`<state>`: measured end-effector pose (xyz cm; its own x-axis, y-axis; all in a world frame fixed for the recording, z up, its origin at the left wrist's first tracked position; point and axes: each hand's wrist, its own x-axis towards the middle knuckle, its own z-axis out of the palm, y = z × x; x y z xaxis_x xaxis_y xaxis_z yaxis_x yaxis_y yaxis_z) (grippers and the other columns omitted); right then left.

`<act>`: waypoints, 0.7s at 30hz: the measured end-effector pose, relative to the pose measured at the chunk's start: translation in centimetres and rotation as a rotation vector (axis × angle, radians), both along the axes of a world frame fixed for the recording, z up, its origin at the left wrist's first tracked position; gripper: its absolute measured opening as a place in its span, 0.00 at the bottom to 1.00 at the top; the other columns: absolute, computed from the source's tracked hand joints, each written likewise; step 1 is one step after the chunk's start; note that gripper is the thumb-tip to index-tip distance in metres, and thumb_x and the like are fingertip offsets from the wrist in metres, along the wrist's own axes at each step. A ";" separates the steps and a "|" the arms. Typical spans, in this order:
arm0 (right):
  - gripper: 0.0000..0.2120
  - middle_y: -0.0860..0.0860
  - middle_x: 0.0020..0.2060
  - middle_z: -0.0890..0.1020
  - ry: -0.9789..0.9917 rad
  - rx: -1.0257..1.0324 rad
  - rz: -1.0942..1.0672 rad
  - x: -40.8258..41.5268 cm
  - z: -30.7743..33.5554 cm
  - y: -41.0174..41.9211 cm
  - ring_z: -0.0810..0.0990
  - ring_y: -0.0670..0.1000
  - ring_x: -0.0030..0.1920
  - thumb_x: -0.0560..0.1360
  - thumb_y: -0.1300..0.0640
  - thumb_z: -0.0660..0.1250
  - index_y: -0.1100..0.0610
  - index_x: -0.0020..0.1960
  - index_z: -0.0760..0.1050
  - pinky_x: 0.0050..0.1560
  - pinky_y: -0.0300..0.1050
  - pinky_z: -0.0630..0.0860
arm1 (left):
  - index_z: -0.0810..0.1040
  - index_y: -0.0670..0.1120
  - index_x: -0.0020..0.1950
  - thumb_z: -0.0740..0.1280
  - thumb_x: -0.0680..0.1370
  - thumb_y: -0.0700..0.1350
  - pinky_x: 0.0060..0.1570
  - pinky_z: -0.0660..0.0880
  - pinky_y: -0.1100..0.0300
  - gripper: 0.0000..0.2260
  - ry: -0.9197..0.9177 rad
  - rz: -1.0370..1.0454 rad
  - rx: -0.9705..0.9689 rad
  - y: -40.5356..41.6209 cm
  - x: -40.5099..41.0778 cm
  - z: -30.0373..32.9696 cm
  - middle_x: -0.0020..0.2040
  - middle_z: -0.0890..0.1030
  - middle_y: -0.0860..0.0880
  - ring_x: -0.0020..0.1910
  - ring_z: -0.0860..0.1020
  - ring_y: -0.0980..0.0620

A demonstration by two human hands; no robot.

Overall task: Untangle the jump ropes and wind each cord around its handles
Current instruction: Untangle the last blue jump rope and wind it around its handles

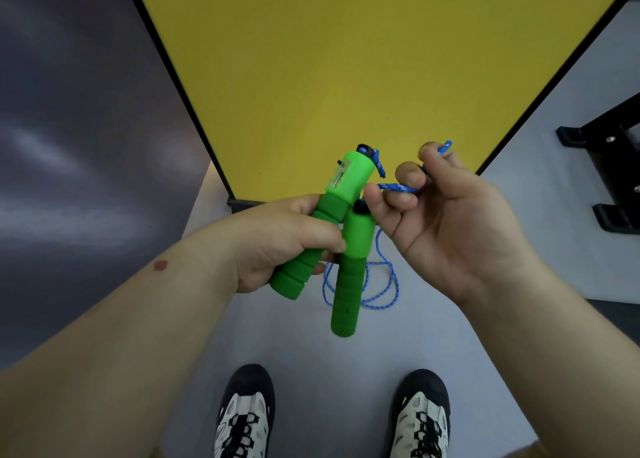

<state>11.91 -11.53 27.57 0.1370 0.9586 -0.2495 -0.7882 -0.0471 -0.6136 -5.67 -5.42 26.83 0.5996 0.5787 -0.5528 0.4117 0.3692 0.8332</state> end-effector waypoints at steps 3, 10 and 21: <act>0.09 0.51 0.30 0.68 0.068 -0.004 -0.045 0.2 0.1 -0.1 0.65 0.50 0.27 0.84 0.58 0.57 0.54 0.45 0.67 0.50 0.51 0.81 | 0.77 0.52 0.64 0.69 0.67 0.43 0.66 0.72 0.46 0.24 0.002 -0.028 -0.034 -0.1 0.0 0.1 0.61 0.83 0.45 0.61 0.81 0.46; 0.08 0.51 0.29 0.64 0.190 -0.079 -0.154 0.2 0.2 -0.1 0.58 0.50 0.28 0.83 0.60 0.57 0.56 0.44 0.65 0.45 0.48 0.80 | 0.77 0.52 0.64 0.69 0.69 0.44 0.65 0.74 0.43 0.23 -0.091 -0.010 -0.100 -0.3 0.1 -0.1 0.60 0.82 0.43 0.61 0.81 0.42; 0.25 0.50 0.56 0.78 -0.777 -0.687 -0.080 0.9 -1.2 0.3 0.80 0.53 0.51 0.71 0.41 0.71 0.53 0.61 0.74 0.51 0.53 0.79 | 0.63 0.57 0.65 0.66 0.74 0.47 0.41 0.73 0.55 0.22 0.516 -0.241 0.849 0.1 -0.5 -0.4 0.48 0.75 0.48 0.45 0.76 0.48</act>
<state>12.85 -11.20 26.35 0.5506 0.6242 -0.5543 -0.2036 -0.5435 -0.8143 -6.16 -5.32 26.39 0.5566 0.7953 -0.2401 0.7798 -0.4005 0.4811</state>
